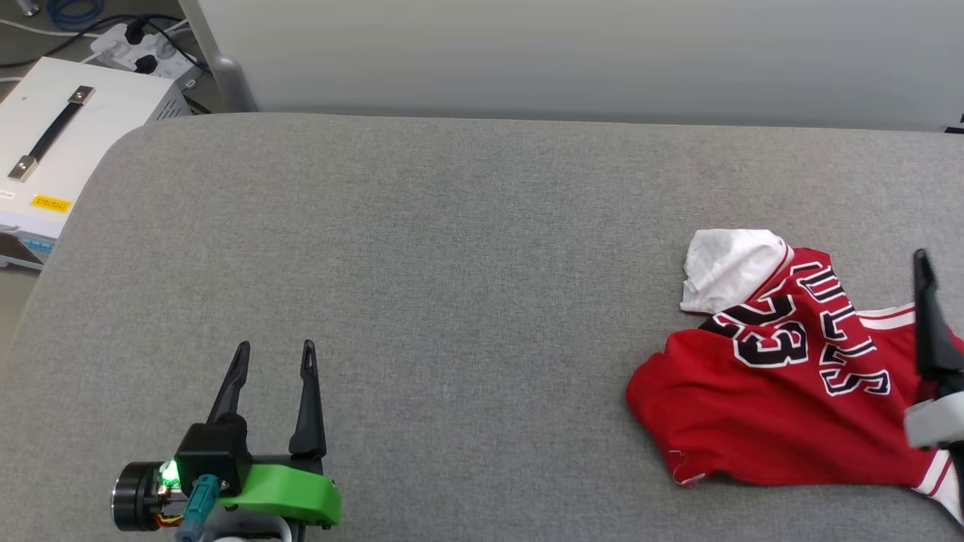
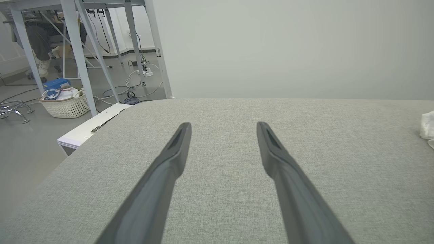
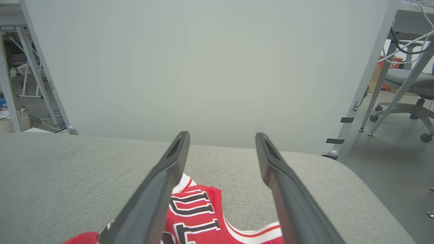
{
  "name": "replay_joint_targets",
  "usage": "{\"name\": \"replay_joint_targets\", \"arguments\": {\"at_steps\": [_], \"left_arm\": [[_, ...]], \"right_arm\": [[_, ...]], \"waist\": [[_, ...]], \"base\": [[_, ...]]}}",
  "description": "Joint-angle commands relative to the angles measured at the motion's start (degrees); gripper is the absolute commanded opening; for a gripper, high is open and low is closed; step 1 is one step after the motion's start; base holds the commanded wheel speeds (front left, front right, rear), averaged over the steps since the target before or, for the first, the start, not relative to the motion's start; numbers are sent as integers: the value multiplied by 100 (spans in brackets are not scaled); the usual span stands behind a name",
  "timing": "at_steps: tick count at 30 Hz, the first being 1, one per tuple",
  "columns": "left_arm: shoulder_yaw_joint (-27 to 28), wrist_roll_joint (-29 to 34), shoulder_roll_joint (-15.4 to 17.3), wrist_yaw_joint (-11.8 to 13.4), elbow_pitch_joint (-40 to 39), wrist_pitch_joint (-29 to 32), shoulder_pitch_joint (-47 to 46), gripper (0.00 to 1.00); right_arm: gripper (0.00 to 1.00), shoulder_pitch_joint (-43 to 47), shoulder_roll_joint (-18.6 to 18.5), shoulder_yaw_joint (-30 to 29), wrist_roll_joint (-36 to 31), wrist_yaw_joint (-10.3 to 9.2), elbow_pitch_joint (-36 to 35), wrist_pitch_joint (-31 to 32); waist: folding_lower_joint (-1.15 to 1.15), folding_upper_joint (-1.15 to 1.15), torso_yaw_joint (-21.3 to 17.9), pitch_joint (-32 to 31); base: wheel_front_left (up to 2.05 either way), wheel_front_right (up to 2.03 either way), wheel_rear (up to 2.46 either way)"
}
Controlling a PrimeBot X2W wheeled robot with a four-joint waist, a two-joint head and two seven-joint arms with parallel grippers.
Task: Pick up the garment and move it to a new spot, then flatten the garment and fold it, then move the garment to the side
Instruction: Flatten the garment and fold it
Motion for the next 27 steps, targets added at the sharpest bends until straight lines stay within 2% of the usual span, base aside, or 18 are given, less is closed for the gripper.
{"name": "replay_joint_targets", "arguments": {"at_steps": [1, 4, 8, 12, 16, 20, 27], "left_arm": [[20, 47, -2, -43, -39, -33, -57, 100], [26, 64, -2, -54, -59, -33, -87, 100], [15, 65, -4, -54, -85, -33, -113, 100], [-7, 53, -6, -41, -101, -33, -149, 100], [-37, 35, -8, -31, -112, -33, -217, 100], [-93, 2, -11, -22, -111, -33, -311, 100], [-245, -118, -14, 37, -101, -33, -509, 100]], "right_arm": [[100, 136, 130, 41, -131, -3, -129, -66], [100, 348, 387, 190, -355, -3, -330, -153], [100, 417, 456, 302, -464, -3, -386, -238], [100, 100, 200, 343, -465, -3, -421, -220], [100, -625, -197, 582, -465, -3, -599, 132], [100, -1569, -856, 1410, -213, -3, -423, 1256], [100, -3053, -1962, 3387, 1148, -3, 274, 4142]], "waist": [[0, 0, -5, 3], [0, 0, -8, 21], [0, 0, 3, 62], [0, 0, 54, 147], [0, 0, 134, 279], [0, 0, 252, 472], [0, 0, 510, 838]], "base": [[0, 0, 0], [0, 0, 0], [0, 0, 0], [0, 0, 0], [0, 0, 0], [0, 0, 0], [0, 0, 0]]}}
